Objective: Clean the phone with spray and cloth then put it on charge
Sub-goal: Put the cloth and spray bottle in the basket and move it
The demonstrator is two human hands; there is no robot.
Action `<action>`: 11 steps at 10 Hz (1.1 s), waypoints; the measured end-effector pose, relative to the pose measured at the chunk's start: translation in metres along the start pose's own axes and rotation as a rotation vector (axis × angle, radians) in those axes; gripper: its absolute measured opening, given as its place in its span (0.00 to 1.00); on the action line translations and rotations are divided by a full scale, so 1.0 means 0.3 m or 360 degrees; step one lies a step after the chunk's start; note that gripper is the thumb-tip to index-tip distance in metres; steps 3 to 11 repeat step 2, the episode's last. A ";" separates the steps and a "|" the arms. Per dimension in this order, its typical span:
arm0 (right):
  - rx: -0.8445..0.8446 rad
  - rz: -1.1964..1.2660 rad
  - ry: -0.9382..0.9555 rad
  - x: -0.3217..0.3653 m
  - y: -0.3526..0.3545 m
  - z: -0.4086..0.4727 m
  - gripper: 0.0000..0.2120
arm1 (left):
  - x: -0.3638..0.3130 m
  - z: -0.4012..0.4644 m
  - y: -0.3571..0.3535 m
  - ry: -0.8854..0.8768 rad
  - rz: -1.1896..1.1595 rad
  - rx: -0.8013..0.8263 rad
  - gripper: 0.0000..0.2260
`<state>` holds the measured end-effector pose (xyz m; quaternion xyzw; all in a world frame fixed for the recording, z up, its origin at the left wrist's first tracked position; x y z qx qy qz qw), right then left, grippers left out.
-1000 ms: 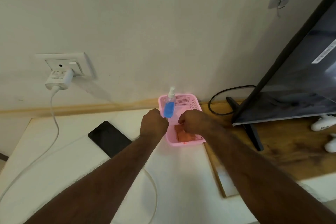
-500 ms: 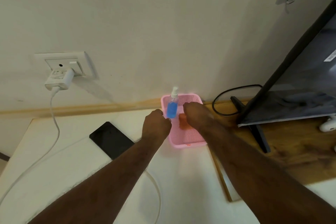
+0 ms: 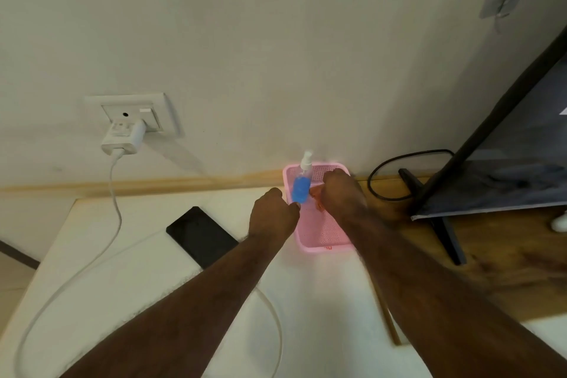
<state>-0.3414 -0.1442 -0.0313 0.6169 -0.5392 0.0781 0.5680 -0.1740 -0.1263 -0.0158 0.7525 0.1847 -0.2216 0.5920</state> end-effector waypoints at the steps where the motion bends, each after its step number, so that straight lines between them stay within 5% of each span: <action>1: -0.0226 -0.0667 0.0348 0.039 0.036 -0.075 0.13 | 0.000 -0.036 0.092 -0.0110 0.0098 -0.0096 0.19; 2: -0.0407 -0.0697 0.0750 0.124 0.093 -0.219 0.10 | -0.012 -0.092 0.238 -0.0279 0.0249 -0.0269 0.19; 11: -0.0407 -0.0697 0.0750 0.124 0.093 -0.219 0.10 | -0.012 -0.092 0.238 -0.0279 0.0249 -0.0269 0.19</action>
Point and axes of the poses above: each hand's wrist, its own z-axis towards the middle knuckle, its own y-axis out of the back of the hand, x = y × z, the point moved 2 cm from there along z, towards the middle knuckle, and after that the axes turned 10 degrees about z, right-handed, at the moved point
